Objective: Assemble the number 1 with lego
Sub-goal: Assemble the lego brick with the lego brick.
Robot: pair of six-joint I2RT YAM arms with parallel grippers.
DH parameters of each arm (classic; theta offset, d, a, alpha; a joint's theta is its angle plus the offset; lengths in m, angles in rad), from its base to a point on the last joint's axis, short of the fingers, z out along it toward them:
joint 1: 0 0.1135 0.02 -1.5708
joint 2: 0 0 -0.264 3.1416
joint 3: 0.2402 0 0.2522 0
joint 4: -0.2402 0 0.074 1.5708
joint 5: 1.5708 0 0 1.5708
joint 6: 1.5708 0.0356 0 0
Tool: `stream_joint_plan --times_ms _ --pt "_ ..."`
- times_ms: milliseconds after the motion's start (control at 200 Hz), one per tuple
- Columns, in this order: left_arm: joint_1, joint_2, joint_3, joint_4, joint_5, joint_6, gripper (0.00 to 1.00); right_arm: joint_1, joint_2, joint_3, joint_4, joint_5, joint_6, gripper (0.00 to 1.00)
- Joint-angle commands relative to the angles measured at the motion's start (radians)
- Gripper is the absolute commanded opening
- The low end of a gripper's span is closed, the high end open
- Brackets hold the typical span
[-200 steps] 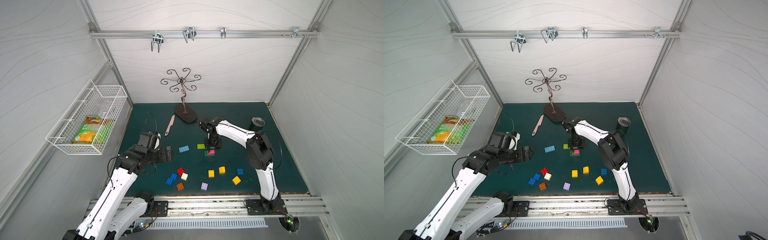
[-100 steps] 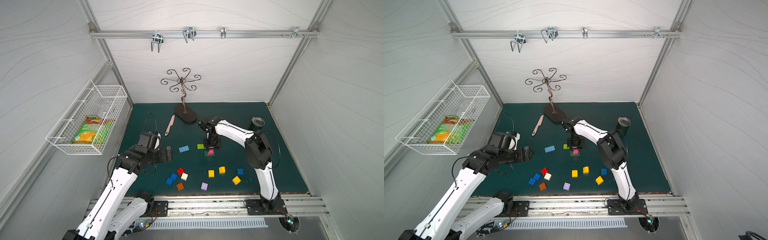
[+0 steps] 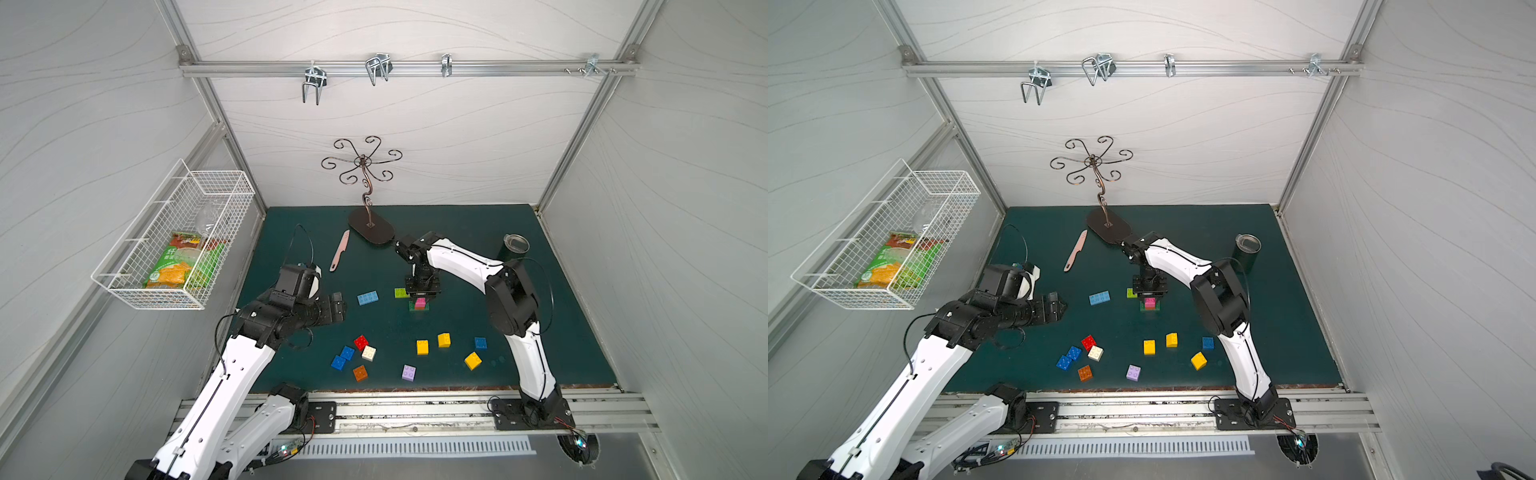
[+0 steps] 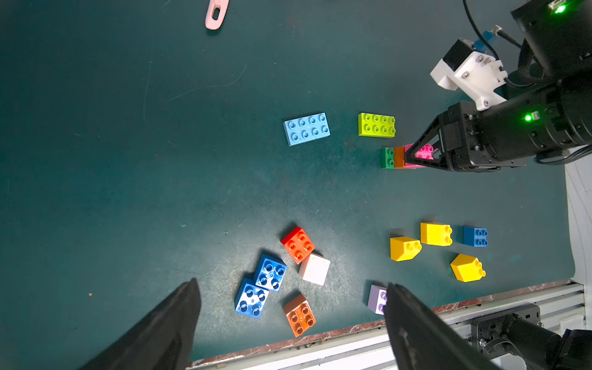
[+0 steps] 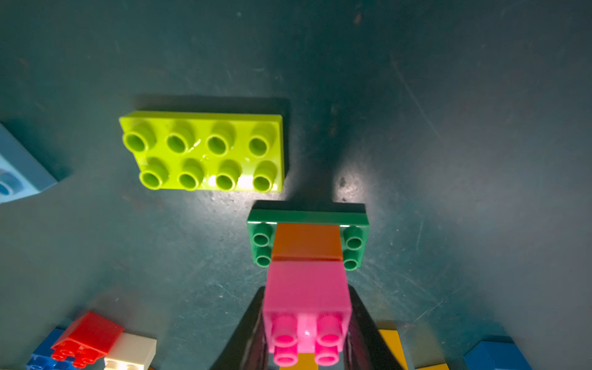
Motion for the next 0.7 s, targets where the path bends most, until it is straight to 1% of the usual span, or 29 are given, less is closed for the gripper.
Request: stream_joint_plan --times_ms 0,315,695 --pt "-0.006 -0.014 0.002 0.034 -0.002 0.000 0.95 0.005 0.082 -0.005 0.000 0.030 -0.019 0.09" --pt "-0.006 -0.010 0.001 0.034 -0.005 0.000 0.95 0.003 0.175 0.056 -0.029 0.042 -0.056 0.08" --pt "-0.006 0.001 0.001 0.035 -0.005 0.000 0.95 -0.002 0.235 0.054 -0.007 0.044 -0.085 0.08"
